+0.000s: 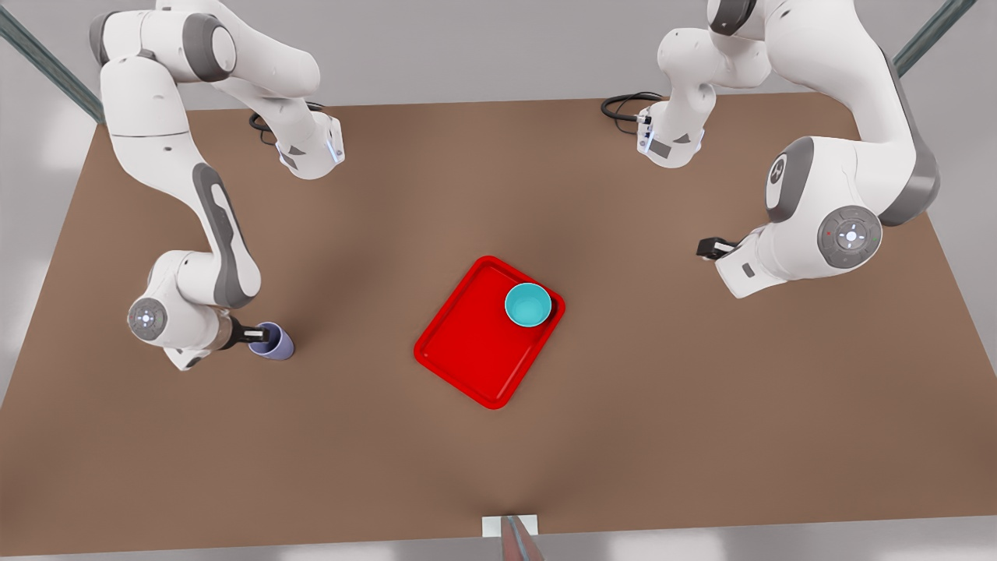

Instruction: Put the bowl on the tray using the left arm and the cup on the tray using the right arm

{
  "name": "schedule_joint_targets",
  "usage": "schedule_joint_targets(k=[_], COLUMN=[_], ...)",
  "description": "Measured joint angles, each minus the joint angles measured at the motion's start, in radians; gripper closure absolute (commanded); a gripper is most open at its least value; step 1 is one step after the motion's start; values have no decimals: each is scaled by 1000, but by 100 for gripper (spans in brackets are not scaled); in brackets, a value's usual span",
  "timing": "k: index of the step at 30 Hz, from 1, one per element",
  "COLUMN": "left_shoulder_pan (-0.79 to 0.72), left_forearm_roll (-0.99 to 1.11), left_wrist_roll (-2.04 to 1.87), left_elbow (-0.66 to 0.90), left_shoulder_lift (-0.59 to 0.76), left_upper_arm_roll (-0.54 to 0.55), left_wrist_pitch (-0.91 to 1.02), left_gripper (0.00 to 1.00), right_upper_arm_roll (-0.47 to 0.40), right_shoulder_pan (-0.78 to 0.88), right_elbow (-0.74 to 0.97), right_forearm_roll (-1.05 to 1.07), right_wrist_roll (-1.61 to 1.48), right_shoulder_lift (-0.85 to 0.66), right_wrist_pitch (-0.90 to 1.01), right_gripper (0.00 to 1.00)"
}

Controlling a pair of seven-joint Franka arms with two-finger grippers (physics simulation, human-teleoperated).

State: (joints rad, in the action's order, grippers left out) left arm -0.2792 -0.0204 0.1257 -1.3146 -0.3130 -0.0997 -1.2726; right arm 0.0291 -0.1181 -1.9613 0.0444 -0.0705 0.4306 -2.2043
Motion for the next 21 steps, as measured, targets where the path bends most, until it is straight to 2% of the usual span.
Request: schedule_joint_targets(k=[17, 21], left_shoulder_pan=[0, 0], left_forearm_roll=[-4, -2], left_wrist_roll=[-1, 0], left_elbow=[2, 2], left_shoulder_lift=[-2, -3], left_upper_arm_roll=[2, -2], left_wrist_pitch=[-2, -27], left_gripper=[0, 0], right_upper_arm_roll=[22, 39], right_shoulder_pan=[-5, 51], right_elbow=[40, 84], right_forearm_roll=[9, 101], right_wrist_roll=[4, 101], right_shoulder_lift=[17, -31], right_wrist_pitch=[0, -3], right_gripper=[79, 79])
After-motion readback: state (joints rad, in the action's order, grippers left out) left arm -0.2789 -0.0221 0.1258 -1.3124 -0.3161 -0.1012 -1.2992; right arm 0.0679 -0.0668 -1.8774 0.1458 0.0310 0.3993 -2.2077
